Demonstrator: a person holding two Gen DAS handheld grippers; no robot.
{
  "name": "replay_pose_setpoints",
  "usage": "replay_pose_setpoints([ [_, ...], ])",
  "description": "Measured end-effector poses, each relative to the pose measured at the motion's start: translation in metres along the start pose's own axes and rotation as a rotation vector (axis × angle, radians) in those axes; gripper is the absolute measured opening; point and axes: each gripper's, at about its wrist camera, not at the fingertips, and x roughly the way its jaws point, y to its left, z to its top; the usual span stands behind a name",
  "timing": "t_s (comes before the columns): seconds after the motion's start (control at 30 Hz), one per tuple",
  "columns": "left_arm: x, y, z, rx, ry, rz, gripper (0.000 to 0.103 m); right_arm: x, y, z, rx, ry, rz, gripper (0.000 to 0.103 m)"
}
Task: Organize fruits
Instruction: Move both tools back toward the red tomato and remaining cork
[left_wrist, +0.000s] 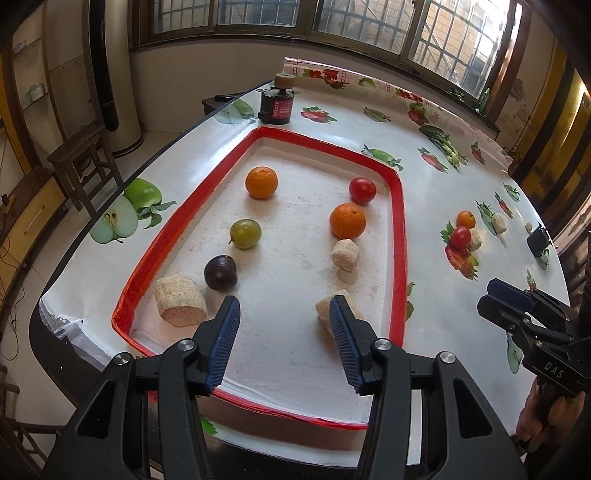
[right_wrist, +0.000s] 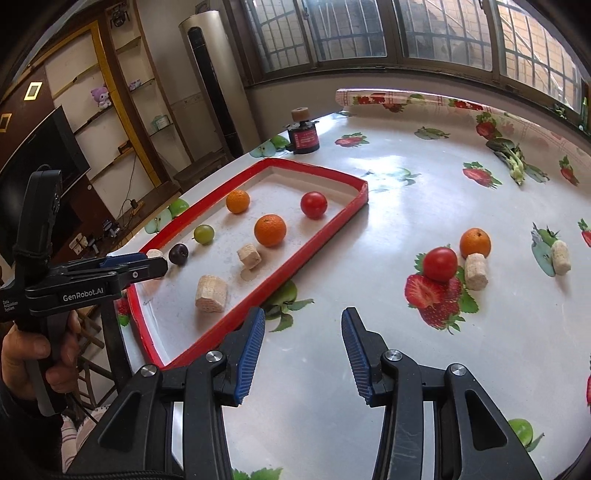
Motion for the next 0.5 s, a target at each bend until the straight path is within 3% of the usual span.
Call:
replay_pose_setpoints([
  [0.5,0.005,-0.074,-0.002,0.114,0.028,-0.105,0.049,-0.037,-0.075,-0.028,0.155,-0.029,-0.100,0.045],
])
